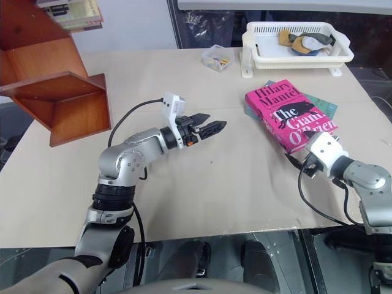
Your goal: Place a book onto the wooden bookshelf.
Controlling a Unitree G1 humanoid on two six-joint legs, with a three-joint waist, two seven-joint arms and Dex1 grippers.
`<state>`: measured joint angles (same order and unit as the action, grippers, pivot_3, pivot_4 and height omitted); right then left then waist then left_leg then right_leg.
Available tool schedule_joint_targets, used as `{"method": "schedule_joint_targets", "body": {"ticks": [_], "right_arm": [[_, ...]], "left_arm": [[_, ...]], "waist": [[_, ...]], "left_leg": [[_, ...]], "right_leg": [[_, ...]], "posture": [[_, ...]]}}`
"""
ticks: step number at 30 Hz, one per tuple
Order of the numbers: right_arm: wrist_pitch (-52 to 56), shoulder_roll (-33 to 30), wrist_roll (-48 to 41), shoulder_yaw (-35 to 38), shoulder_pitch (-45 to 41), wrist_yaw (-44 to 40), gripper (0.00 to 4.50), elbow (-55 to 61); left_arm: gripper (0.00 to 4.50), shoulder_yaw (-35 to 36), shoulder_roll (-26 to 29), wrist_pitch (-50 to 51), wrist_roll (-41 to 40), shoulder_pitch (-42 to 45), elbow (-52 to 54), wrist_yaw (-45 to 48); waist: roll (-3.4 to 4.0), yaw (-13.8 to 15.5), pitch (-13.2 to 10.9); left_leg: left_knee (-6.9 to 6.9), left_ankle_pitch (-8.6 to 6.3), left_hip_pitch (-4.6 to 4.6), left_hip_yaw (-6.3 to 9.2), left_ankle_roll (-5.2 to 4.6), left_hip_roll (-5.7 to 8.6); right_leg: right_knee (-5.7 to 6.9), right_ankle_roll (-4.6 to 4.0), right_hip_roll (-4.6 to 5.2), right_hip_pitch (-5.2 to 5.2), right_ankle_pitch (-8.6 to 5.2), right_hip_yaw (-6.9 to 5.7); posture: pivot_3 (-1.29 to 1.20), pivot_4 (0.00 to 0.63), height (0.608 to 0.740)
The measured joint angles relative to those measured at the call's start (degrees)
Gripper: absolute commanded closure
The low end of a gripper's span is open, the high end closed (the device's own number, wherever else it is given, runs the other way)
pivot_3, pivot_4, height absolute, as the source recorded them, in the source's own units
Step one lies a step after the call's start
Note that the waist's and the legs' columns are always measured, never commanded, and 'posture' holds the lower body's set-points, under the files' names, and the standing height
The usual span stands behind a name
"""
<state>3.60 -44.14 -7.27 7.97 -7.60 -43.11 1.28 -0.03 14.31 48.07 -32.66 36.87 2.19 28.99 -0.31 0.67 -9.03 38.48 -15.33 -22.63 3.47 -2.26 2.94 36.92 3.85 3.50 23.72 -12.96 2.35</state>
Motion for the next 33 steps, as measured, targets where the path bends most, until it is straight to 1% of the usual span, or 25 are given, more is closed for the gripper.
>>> {"method": "schedule_joint_targets", "body": {"ticks": [10, 19, 26, 33], "right_arm": [[1.08, -1.03, -1.47, 1.20, 2.17, -1.99, 0.05, 1.64], [1.22, -2.11, -2.65, 2.66, 2.37, -2.98, 0.05, 2.17], [3.13, -4.24, -5.98, 6.69, 4.29, -5.22, 0.05, 2.63], [6.45, -6.99, -8.25, 9.07, 6.48, -7.70, 0.05, 2.69]], "left_arm": [[0.00, -0.12, -0.32, -0.02, 0.88, 0.00, -0.47, 0.26], [0.00, -0.12, -0.62, -0.02, 1.06, 0.00, -0.47, 0.69], [0.00, -0.11, -0.49, -0.02, 1.14, 0.00, -0.47, 0.75], [0.00, -0.13, -0.40, -0.02, 1.17, 0.00, -0.47, 0.77]], "waist": [[-0.01, 0.05, 0.00], [-0.01, 0.04, 0.00], [-0.01, 0.13, 0.00], [-0.01, 0.01, 0.00]], "left_leg": [[0.00, 0.00, 0.00, 0.00, 0.00, 0.00], [0.00, 0.00, 0.00, 0.00, 0.00, 0.00], [0.01, 0.00, 0.00, 0.00, 0.00, 0.00], [0.01, 0.00, 0.01, -0.01, -0.01, 0.00]], "right_leg": [[0.00, 0.00, 0.00, -0.01, 0.00, 0.00], [0.00, 0.00, 0.01, -0.01, 0.00, 0.00], [0.00, 0.00, 0.01, -0.01, 0.00, 0.00], [0.00, 0.00, 0.01, -0.02, 0.00, 0.01]], "posture": [[0.00, 0.150, 0.740], [0.00, 0.150, 0.740], [0.00, 0.150, 0.740], [0.00, 0.150, 0.740]]}}
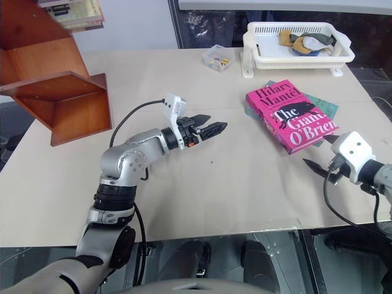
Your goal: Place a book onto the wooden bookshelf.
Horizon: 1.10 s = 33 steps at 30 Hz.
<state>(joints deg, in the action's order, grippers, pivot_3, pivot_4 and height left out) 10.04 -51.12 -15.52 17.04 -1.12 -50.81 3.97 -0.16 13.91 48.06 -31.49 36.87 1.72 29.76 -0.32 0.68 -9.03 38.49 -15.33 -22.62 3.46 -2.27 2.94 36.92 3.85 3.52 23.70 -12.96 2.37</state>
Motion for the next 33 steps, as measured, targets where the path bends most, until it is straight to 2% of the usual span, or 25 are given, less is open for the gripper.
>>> {"method": "schedule_joint_targets", "body": {"ticks": [6, 13, 23, 33], "right_arm": [[4.60, 0.24, -0.44, 0.29, -0.65, 2.33, 0.05, -2.25], [6.44, 4.67, -2.11, -0.20, -6.28, 4.56, 0.05, -10.37], [-0.86, 4.96, 1.10, -3.19, -14.52, 1.87, 0.05, -28.57], [-5.24, 6.09, 1.77, -7.18, -19.51, -5.36, 0.05, -34.23]], "left_arm": [[0.00, 0.00, 0.02, -0.01, 0.28, 0.00, -0.01, -0.01], [0.00, -0.11, -0.49, -0.10, 0.77, 0.00, -0.01, -0.03], [0.00, -0.06, -0.28, -0.49, 1.05, 0.00, -0.06, 0.01], [0.00, 0.00, -0.23, -0.98, 1.13, 0.00, -0.06, -0.03]], "waist": [[0.00, 0.06, 0.00], [0.00, 0.03, 0.00], [0.01, -0.16, 0.00], [0.01, -0.20, 0.00]], "left_leg": [[0.01, 0.00, 0.00, 0.00, 0.00, 0.00], [0.01, 0.00, 0.00, 0.00, 0.00, 0.00], [0.01, 0.00, 0.02, -0.04, 0.00, -0.02], [0.01, 0.00, 0.02, -0.04, 0.00, -0.01]], "right_leg": [[0.00, 0.00, 0.02, 0.00, 0.00, 0.00], [0.01, 0.00, 0.00, 0.00, 0.00, -0.01], [0.02, 0.00, -0.04, 0.01, 0.00, 0.01], [0.02, 0.00, -0.02, 0.00, 0.00, 0.02]], "posture": [[0.00, 0.150, 0.740], [0.00, 0.150, 0.740], [0.00, 0.150, 0.740], [0.00, 0.150, 0.740]]}}
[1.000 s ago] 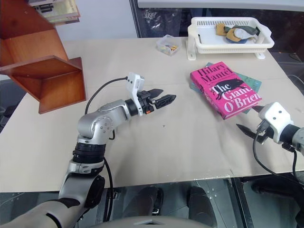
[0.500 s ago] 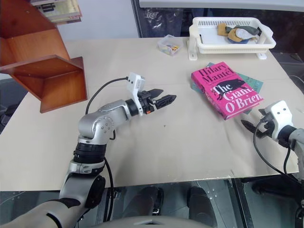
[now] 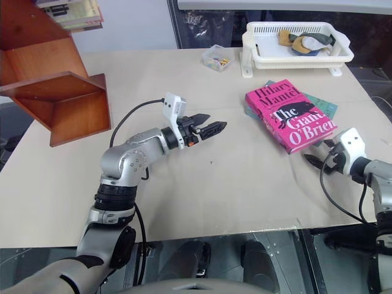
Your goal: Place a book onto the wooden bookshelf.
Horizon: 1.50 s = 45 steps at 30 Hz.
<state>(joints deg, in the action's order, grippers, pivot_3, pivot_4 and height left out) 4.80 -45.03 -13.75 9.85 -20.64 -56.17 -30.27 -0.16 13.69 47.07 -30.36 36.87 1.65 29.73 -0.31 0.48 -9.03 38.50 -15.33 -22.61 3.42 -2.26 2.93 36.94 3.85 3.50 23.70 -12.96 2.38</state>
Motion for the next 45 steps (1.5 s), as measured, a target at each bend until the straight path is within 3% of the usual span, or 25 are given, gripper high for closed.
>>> {"method": "schedule_joint_targets", "body": {"ticks": [7, 25, 34, 39, 45], "right_arm": [[3.99, 0.12, -3.87, -0.02, 2.29, -5.94, 0.05, 4.91], [30.38, 0.45, -21.20, -2.92, 13.20, -10.99, 0.05, 41.29], [32.83, -5.06, -22.62, 0.21, 15.00, -10.82, 0.05, 41.73], [31.61, -7.18, -22.61, 5.04, 11.31, -10.15, 0.05, 39.67], [29.34, -7.02, -20.94, 5.32, 7.91, -8.24, 0.05, 37.28]], "left_arm": [[0.00, 0.14, 0.23, -0.04, 0.47, -0.01, 0.00, -0.12], [0.00, 0.12, -0.43, -0.46, 1.00, -0.55, -0.09, -0.04], [0.00, 0.11, -0.56, -0.92, 1.02, -0.55, -0.17, -0.05], [0.00, 0.93, -3.59, 1.76, -0.57, -0.55, -2.33, -1.26], [0.00, 1.03, -5.74, 3.74, -1.51, -0.41, -2.97, -1.52]], "waist": [[0.00, 0.11, 0.00], [-0.01, 0.35, 0.00], [-0.02, 0.34, -0.01], [-0.03, 0.34, -0.01], [-0.04, 0.31, -0.02]], "left_leg": [[0.00, 0.00, 0.00, 0.03, 0.00, 0.00], [0.01, -0.01, -0.04, 0.12, -0.01, 0.05], [0.01, -0.02, -0.05, 0.12, -0.02, 0.04], [0.01, -0.02, -0.05, 0.12, -0.03, 0.04], [0.02, -0.02, -0.06, 0.08, -0.02, 0.04]], "right_leg": [[0.00, 0.00, 0.01, 0.00, 0.00, -0.01], [-0.01, 0.00, 0.13, 0.00, 0.00, -0.07], [-0.02, 0.00, 0.11, 0.00, 0.00, -0.08], [-0.01, 0.00, 0.10, 0.00, 0.00, -0.09], [-0.01, 0.00, 0.10, 0.00, 0.00, -0.06]], "posture": [[0.00, 0.150, 0.740], [0.00, 0.150, 0.740], [0.00, 0.150, 0.740], [0.00, 0.150, 0.740], [0.00, 0.150, 0.740]]}}
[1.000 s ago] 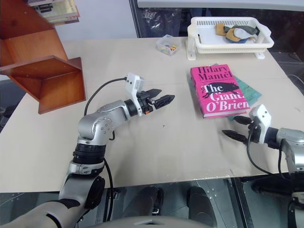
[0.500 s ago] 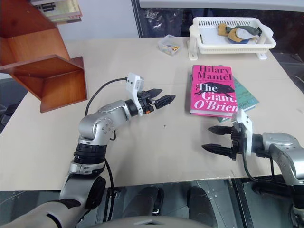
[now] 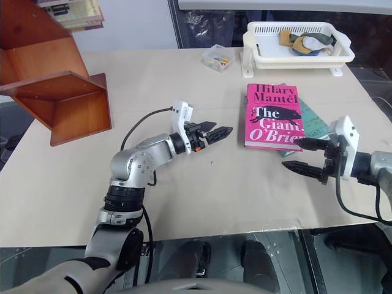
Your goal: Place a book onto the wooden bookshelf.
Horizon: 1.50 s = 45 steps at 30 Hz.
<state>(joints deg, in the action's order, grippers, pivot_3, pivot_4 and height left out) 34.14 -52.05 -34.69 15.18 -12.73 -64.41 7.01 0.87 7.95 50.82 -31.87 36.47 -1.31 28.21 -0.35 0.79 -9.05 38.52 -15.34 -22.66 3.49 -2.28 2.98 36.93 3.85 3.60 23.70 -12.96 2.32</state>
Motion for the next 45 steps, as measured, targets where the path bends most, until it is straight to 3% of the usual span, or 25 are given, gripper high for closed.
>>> {"method": "schedule_joint_targets", "body": {"ticks": [9, 20, 28, 31, 40, 45], "right_arm": [[-4.44, 3.19, 2.31, -1.36, -3.68, 2.21, 0.05, -2.41], [-7.59, 5.90, 4.08, -2.01, -4.04, 4.44, 0.05, -2.39], [-8.10, 6.88, 4.45, -2.09, -4.03, 6.34, 0.05, -1.28], [-8.15, 6.88, 4.58, -2.09, -3.87, 6.75, 0.00, -0.98], [-8.19, 6.94, 4.92, -1.95, -3.18, 7.89, 0.00, -0.34], [-8.28, 7.12, 5.16, -2.06, -3.25, 8.31, 0.00, -0.30]], "left_arm": [[0.00, 10.69, -12.62, 3.78, -7.16, 9.53, -15.58, -7.87], [0.00, 10.99, -14.76, 2.49, -5.31, 14.54, -30.55, -8.61], [0.00, 19.59, -15.58, -0.34, -8.79, 19.90, -45.40, -10.42], [0.66, 20.33, -15.66, -0.59, -8.85, 20.90, -47.18, -10.36], [4.18, 21.22, -15.71, 1.81, -10.58, 21.13, -46.66, -9.26], [4.18, 20.51, -15.70, 7.11, -11.19, 19.66, -41.89, -9.81]], "waist": [[-0.05, 0.06, -0.03], [-0.05, 0.00, -0.03], [-0.05, -0.03, -0.03], [-0.05, 0.04, -0.03], [-0.05, 0.00, -0.03], [-0.05, -0.04, -0.03]], "left_leg": [[0.07, 0.00, -0.10, 0.07, 0.00, 0.02], [0.07, 0.01, -0.09, 0.07, 0.01, 0.02], [0.07, 0.01, -0.08, 0.07, 0.01, 0.02], [0.07, 0.01, -0.09, 0.07, 0.01, 0.03], [0.06, 0.01, -0.09, 0.08, 0.02, 0.03], [0.05, 0.01, -0.09, 0.07, 0.02, 0.03]], "right_leg": [[-0.02, 0.01, -0.01, 0.00, 0.00, -0.11], [-0.02, 0.01, -0.04, 0.01, 0.00, -0.09], [-0.02, 0.01, -0.03, 0.02, 0.00, -0.09], [-0.02, 0.01, -0.02, 0.02, 0.00, -0.09], [-0.01, 0.01, -0.02, 0.02, 0.00, -0.09], [-0.01, 0.01, -0.02, 0.04, 0.00, -0.07]], "posture": [[0.00, 0.150, 0.740], [0.00, 0.150, 0.740], [0.00, 0.150, 0.740], [0.00, 0.150, 0.740], [0.00, 0.150, 0.740], [0.00, 0.150, 0.740]]}}
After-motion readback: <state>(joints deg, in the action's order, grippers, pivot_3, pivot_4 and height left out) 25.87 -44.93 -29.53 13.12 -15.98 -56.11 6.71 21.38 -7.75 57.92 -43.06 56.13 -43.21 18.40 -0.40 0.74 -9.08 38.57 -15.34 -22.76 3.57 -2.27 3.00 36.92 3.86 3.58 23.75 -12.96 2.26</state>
